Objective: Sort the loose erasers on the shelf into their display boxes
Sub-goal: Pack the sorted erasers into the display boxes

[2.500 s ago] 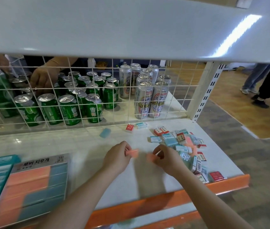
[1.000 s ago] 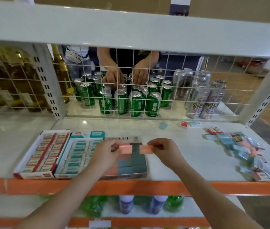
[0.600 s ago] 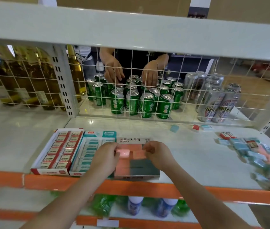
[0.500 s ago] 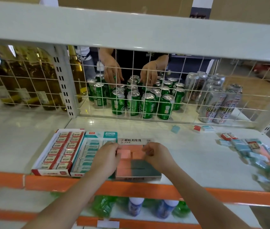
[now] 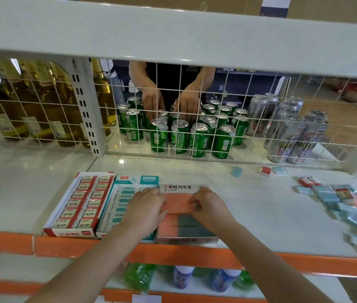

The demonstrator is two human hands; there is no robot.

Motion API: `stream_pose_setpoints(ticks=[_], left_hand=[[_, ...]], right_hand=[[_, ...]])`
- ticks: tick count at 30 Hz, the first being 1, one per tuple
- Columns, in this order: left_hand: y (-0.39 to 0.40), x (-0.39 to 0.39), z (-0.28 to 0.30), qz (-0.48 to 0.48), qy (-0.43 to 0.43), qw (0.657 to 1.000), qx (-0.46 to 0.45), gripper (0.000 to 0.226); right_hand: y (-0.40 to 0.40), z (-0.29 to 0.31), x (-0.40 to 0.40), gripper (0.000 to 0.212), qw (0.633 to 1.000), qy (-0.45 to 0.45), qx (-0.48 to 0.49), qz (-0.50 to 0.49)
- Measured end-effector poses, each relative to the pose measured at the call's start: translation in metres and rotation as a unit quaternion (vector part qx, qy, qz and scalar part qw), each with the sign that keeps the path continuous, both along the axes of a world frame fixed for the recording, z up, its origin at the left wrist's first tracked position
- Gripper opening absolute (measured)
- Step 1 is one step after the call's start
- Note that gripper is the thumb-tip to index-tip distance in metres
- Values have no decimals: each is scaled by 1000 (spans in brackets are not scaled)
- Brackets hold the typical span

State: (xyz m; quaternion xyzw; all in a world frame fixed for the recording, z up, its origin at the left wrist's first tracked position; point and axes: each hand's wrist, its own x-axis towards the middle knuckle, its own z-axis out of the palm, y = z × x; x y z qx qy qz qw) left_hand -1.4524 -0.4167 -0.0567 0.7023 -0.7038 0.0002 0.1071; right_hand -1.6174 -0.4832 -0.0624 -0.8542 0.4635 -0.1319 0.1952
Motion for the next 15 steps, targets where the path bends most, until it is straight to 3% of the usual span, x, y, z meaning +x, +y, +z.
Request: stream_pose_setpoints(ticks=[6, 15], left_hand=[[-5, -8, 5, -5, 69, 998, 1, 34], [-52, -65, 14, -47, 184, 981, 48, 24]], right_hand=[[-5, 4, -16, 23, 999, -35, -13, -6], [-31, 19, -102, 25, 994, -21, -35, -97]])
